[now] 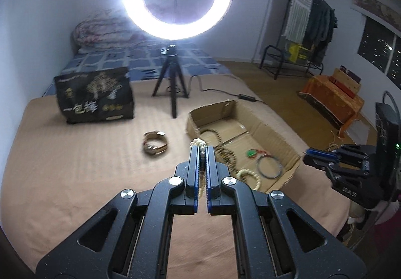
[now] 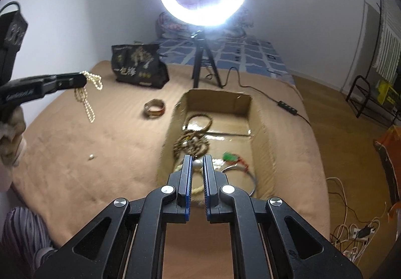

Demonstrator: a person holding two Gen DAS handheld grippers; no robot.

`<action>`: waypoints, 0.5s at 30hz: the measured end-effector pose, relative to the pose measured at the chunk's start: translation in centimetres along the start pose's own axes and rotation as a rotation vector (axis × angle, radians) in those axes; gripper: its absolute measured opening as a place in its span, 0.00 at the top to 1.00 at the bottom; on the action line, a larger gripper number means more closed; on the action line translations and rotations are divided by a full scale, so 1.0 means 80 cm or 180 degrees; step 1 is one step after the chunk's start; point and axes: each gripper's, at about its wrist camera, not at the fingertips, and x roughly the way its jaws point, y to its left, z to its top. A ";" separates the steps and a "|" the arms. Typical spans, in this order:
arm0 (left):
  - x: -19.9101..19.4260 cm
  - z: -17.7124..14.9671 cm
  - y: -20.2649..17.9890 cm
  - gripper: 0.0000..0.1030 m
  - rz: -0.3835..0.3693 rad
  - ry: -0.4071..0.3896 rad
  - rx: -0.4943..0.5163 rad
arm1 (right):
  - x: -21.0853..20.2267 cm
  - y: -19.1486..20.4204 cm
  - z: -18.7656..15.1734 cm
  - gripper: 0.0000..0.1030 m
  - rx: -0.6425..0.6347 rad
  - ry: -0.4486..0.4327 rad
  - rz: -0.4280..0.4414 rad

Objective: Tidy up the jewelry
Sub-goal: 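Carry the pearl earring with the right tool while the left tool carries the necklace to the box, then open the right tool dropping the earring into the box while the left tool releases the necklace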

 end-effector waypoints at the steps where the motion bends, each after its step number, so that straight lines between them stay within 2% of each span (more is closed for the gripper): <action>1: 0.003 0.003 -0.005 0.98 -0.0022 -0.0006 0.0008 | 0.002 -0.004 0.004 0.93 0.0011 -0.0009 -0.0008; 15: 0.063 0.036 -0.062 0.98 -0.0255 -0.0022 0.0060 | 0.053 -0.045 0.047 0.93 0.0014 -0.0050 -0.0133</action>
